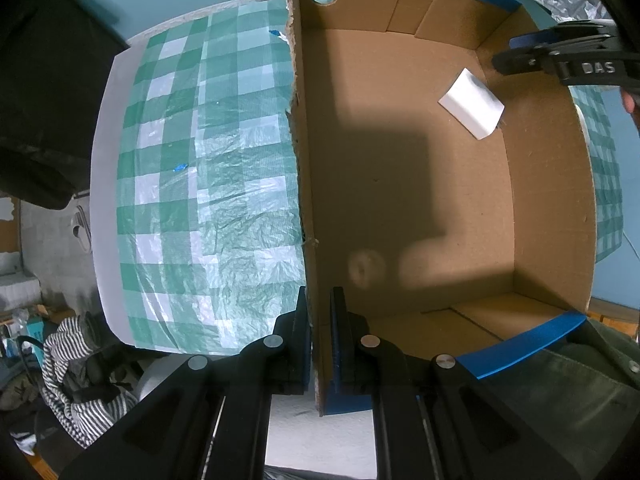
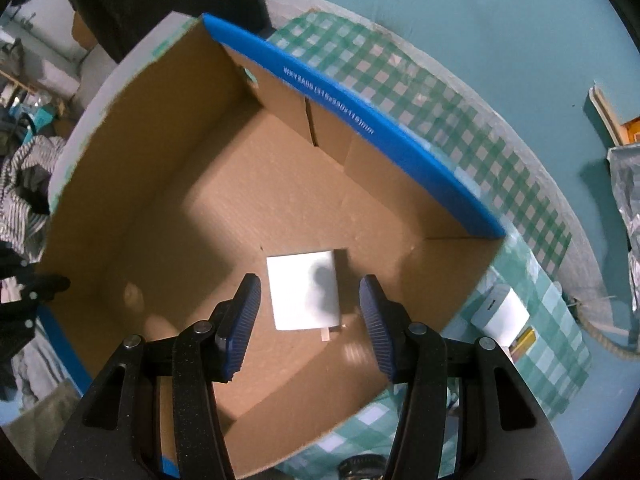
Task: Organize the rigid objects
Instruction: 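Return the right gripper to the table and grasp the mint-green round tin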
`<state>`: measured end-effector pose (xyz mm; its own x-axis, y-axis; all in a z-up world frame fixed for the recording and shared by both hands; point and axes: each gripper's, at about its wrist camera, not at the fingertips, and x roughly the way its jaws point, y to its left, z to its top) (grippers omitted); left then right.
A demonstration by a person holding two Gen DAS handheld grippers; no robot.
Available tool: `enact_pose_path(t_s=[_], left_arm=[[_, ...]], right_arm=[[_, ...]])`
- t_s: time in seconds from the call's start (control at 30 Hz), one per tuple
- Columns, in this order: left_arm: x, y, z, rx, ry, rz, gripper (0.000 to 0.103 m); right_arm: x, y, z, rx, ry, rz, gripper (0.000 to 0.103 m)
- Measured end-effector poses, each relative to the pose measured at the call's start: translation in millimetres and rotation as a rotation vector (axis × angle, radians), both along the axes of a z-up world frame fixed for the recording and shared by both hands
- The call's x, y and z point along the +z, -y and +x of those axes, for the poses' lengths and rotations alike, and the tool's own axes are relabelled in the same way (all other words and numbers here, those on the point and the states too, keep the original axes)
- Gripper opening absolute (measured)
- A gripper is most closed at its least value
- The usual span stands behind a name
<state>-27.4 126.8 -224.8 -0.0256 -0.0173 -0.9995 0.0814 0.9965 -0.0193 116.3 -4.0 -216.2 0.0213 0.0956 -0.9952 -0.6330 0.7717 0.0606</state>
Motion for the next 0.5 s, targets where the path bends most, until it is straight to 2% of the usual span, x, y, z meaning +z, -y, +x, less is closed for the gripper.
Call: enact_pose_path(t_s=[0.07,0.4,0.5], left_arm=[[0,0,1,-0.001,0.000,-0.001,0.008],[1,-1,2,-0.007,0.000,0.000,0.008],[1,-1,3,-0.008,0.000,-0.001,0.008]], right_arm=[[8,3,0,-0.006,0.015,0.008,0.062],[47,31,1,-0.049,0.075,0.054,0.063],[52,45,0,-0.074,0.075,0.053,0.068]])
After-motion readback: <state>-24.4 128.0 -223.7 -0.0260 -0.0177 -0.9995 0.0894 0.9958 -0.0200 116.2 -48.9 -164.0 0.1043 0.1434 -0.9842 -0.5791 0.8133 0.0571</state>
